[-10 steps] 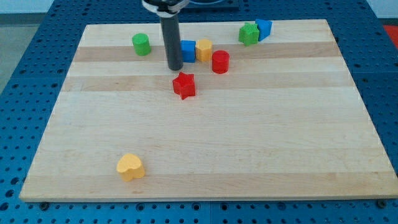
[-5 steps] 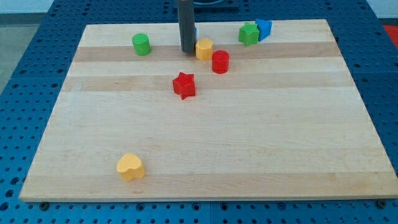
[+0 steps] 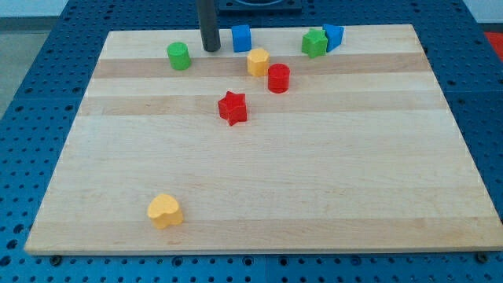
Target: Move blue cube towards left to green star
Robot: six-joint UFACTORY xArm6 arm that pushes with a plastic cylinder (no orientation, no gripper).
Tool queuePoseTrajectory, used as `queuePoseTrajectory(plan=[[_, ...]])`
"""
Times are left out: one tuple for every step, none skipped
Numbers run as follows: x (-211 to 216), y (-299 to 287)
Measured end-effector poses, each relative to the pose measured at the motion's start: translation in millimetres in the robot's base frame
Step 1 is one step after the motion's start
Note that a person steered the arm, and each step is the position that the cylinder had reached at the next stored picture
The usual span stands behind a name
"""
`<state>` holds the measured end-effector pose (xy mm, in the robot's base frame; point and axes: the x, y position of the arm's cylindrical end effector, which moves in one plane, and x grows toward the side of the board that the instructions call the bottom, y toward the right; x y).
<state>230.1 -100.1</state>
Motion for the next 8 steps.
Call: queuePoseTrajectory(plan=[[-16, -5], [-12, 13], [0, 52], [3, 86], [3, 112], [4, 115], [24, 114], [58, 127]])
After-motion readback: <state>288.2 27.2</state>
